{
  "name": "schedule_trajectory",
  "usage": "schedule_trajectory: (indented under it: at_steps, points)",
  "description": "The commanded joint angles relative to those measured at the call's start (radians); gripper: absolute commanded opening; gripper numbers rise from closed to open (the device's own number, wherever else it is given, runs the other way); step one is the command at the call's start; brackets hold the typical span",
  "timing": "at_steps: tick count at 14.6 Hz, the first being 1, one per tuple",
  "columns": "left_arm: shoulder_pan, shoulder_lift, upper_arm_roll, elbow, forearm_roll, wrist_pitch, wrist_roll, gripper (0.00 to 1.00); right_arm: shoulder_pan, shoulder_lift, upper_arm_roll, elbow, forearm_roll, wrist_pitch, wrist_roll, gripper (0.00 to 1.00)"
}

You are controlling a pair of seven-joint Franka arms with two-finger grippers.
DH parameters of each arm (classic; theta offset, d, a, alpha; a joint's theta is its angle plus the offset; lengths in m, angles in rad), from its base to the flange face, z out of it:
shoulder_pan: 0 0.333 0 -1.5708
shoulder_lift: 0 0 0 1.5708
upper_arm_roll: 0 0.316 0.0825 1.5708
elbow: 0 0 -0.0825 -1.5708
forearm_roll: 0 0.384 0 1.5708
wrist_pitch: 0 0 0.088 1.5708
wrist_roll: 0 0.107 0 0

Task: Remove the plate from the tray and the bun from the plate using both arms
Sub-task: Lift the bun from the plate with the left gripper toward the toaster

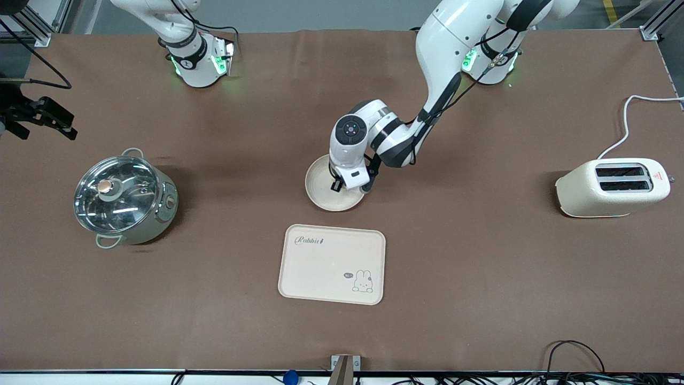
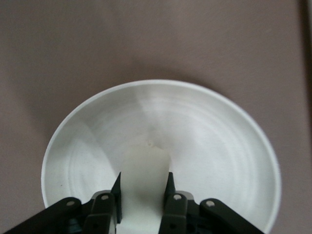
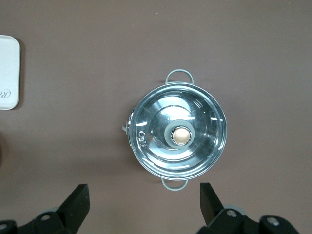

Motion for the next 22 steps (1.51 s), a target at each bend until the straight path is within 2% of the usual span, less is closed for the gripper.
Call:
schedule_trajectory:
  at_steps: [1,2,5,9,15,17,22]
  points:
    - [0.035,-0.065,0.009,0.050,0.070,-0.127,0.010,0.34,-0.015,-0.031,-0.013,-0.027,0.038,-0.020,-0.020,1.00]
    - [0.055,-0.077,0.009,0.064,0.084,-0.154,0.035,0.35,-0.015,-0.031,-0.029,-0.025,0.079,-0.043,-0.020,1.00]
    - [0.168,-0.134,0.007,0.063,0.090,-0.220,0.219,0.36,-0.015,-0.031,-0.036,-0.025,0.086,-0.051,-0.020,1.00]
    - [0.354,-0.166,0.007,0.046,0.090,-0.378,0.527,0.37,-0.013,-0.036,-0.034,-0.019,0.086,-0.062,-0.020,1.00]
    - [0.573,-0.119,0.003,0.001,0.110,-0.362,0.788,0.38,-0.016,-0.036,-0.036,-0.020,0.084,-0.083,-0.020,1.00]
    - [0.613,-0.090,0.003,-0.006,0.108,-0.348,0.841,0.38,-0.016,-0.036,-0.036,-0.019,0.084,-0.094,-0.017,1.00]
    - [0.683,-0.082,0.003,-0.108,0.110,-0.236,0.948,0.40,-0.022,-0.043,-0.037,-0.017,0.079,-0.094,-0.020,1.00]
